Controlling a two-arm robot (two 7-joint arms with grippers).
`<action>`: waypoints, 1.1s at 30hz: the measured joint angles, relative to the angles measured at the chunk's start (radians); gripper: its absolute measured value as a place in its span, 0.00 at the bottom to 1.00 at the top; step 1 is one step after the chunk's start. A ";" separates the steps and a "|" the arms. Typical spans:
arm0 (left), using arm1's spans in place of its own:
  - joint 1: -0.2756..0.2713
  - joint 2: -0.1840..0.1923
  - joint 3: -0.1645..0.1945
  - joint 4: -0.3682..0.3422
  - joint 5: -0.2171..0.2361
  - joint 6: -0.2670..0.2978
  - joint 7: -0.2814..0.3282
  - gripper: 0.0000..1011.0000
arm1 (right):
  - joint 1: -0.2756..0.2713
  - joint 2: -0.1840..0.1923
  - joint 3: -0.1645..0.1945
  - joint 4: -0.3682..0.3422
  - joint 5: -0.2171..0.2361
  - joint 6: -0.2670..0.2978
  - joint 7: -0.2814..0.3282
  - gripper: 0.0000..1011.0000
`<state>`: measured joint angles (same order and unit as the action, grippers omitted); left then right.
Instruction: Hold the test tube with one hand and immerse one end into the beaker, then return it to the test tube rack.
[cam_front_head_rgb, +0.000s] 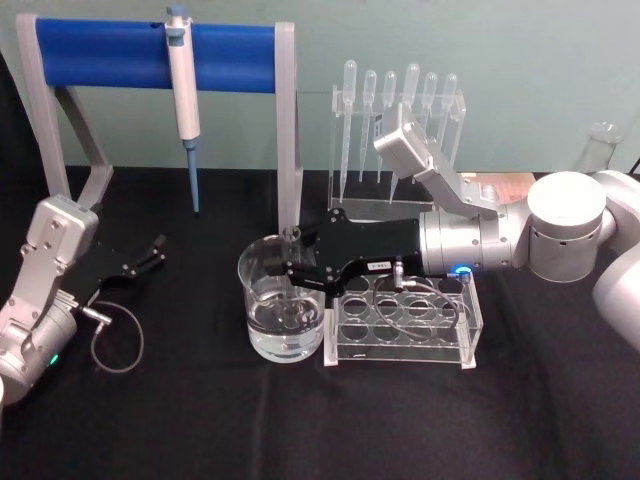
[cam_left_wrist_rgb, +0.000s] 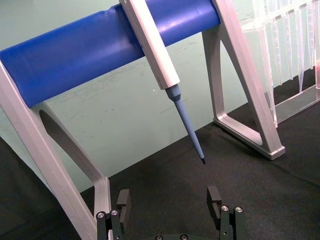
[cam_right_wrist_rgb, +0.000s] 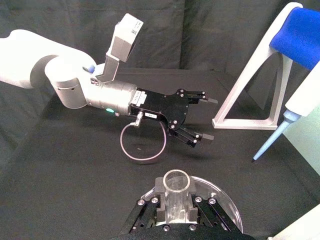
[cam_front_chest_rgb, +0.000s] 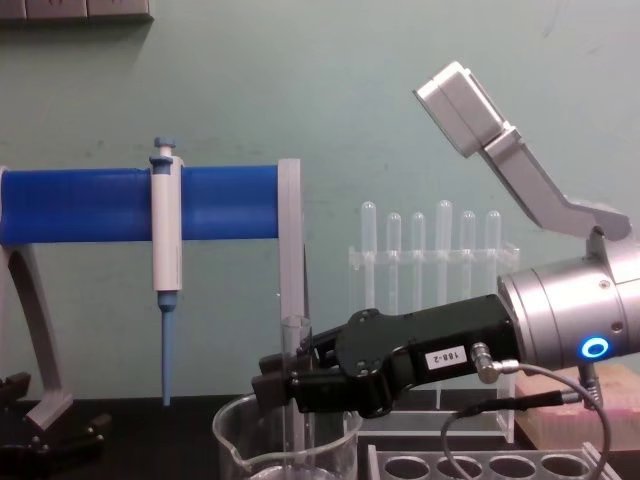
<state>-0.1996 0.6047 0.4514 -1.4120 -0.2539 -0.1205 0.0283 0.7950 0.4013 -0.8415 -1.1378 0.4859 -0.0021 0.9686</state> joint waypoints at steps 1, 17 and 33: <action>0.000 0.000 0.000 0.000 0.000 0.000 0.000 0.99 | -0.002 0.000 0.001 0.000 0.000 0.000 0.000 0.22; 0.000 0.000 0.000 0.000 0.000 0.000 0.000 0.99 | -0.003 -0.001 0.002 0.001 0.000 0.000 -0.001 0.22; 0.000 0.000 0.000 0.000 0.000 0.000 0.000 0.99 | -0.002 0.000 0.001 -0.001 0.000 0.001 0.000 0.22</action>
<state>-0.1995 0.6047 0.4514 -1.4120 -0.2539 -0.1205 0.0283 0.7933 0.4016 -0.8401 -1.1383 0.4863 -0.0012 0.9682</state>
